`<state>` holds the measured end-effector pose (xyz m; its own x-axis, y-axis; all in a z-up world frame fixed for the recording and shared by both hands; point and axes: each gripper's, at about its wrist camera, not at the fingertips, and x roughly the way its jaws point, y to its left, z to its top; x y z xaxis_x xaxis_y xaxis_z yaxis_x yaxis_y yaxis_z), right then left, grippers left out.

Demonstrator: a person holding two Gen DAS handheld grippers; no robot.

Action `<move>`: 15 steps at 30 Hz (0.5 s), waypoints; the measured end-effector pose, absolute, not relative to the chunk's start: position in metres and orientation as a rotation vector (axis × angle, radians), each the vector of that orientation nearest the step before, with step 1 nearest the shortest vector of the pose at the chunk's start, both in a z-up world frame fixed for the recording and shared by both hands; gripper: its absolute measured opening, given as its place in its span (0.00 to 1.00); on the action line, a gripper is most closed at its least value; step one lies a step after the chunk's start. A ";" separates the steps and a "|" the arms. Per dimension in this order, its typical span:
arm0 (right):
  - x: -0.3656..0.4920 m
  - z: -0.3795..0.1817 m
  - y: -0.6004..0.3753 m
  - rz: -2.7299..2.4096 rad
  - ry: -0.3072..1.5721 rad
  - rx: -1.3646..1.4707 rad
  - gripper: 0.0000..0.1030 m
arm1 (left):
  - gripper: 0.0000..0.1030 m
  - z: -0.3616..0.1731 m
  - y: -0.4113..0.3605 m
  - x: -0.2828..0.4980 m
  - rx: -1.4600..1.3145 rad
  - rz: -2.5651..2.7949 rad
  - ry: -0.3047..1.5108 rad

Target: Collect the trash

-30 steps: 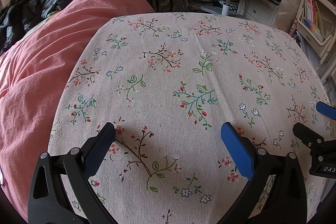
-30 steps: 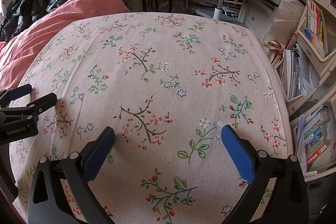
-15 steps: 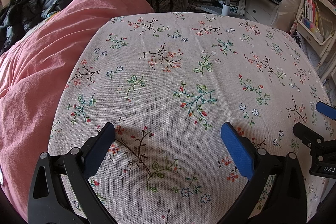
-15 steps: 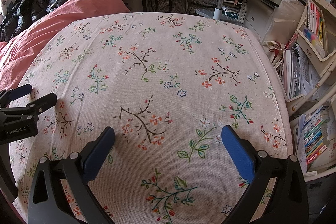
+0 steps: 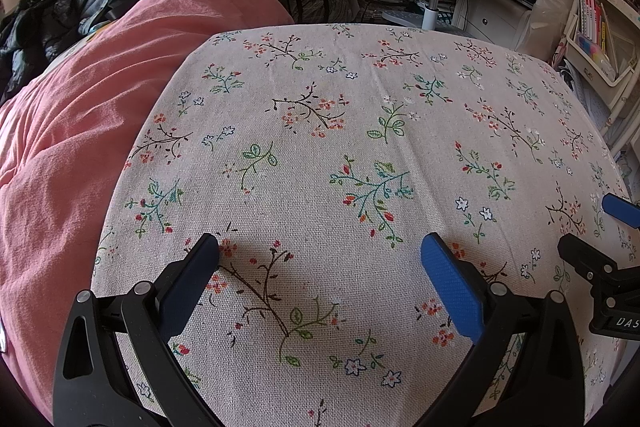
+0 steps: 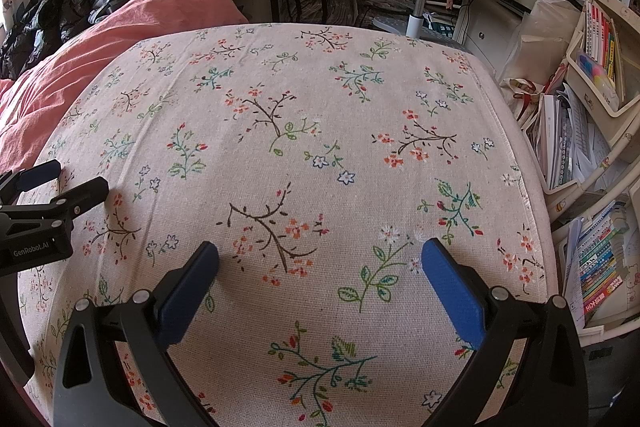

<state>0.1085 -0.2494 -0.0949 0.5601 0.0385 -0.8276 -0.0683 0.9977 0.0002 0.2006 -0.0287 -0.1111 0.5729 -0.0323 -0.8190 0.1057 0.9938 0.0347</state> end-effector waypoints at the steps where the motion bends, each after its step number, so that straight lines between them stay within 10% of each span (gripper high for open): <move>1: 0.108 -0.095 -0.249 0.063 0.974 -0.033 0.94 | 0.95 -0.111 -0.029 0.201 0.083 -0.081 0.958; 15: 0.109 -0.095 -0.249 0.063 0.974 -0.033 0.94 | 0.95 -0.111 -0.029 0.201 0.083 -0.081 0.958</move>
